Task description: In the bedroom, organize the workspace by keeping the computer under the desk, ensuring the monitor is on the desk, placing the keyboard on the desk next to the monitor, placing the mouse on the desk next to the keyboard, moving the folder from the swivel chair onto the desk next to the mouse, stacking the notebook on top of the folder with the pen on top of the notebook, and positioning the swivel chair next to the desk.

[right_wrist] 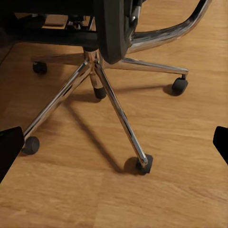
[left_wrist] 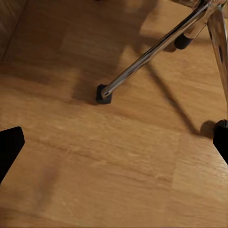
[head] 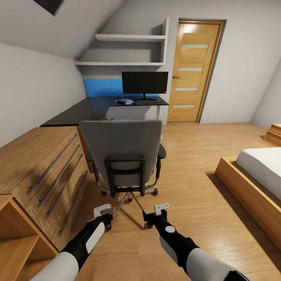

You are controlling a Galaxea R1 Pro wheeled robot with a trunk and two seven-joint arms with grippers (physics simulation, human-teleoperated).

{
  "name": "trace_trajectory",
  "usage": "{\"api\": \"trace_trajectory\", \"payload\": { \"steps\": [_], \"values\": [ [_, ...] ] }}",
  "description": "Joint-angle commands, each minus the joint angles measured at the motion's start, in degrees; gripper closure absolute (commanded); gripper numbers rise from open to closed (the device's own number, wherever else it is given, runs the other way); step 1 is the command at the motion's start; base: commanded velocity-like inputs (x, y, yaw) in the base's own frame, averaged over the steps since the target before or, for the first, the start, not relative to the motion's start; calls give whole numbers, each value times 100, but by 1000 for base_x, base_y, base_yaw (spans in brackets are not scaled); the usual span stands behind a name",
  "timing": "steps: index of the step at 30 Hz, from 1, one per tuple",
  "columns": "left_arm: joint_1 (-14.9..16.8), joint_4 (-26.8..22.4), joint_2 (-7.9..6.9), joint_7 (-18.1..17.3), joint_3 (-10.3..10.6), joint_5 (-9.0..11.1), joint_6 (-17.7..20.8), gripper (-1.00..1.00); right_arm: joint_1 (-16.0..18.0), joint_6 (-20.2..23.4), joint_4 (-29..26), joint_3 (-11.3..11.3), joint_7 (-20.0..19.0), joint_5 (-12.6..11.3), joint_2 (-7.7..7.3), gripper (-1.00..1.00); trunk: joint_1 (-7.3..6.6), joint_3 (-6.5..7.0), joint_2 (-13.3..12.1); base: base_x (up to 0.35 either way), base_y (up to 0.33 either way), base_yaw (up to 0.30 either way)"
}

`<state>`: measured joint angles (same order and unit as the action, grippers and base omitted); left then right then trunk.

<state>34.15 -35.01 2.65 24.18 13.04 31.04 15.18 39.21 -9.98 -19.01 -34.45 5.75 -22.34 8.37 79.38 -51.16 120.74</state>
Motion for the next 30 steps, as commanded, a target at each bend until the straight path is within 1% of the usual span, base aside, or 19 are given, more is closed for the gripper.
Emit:
{"api": "trace_trajectory", "payload": {
  "steps": [1,8,12,15,20,24,30],
  "values": [
    [4,49,-6,50,34,42,-108,-100,7,-26,-5,-50,39,-46,-2,-100,22,-24,44,0,0,0],
    [4,149,-11,52,40,35,-299,-100,9,22,-32,-45,69,-45,15,-100,175,-149,325,0,0,0],
    [4,162,-10,55,44,34,-327,-100,41,174,-48,-44,74,-48,25,-100,263,-221,485,0,0,0],
    [4,170,-10,59,47,34,-340,-100,209,467,-53,-44,71,-53,30,-100,329,-275,605,0,0,0],
    [4,173,-10,60,49,34,-346,-100,484,720,-51,-37,68,-72,32,-100,439,-365,806,0,0,0],
    [4,176,-10,56,46,41,-344,-100,566,783,-44,-36,62,-81,41,-100,527,-436,966,0,0,0],
    [4,220,-8,54,55,48,-326,-100,597,797,-45,-30,59,-81,75,-100,659,-544,1207,0,0,0]
  ]
}}
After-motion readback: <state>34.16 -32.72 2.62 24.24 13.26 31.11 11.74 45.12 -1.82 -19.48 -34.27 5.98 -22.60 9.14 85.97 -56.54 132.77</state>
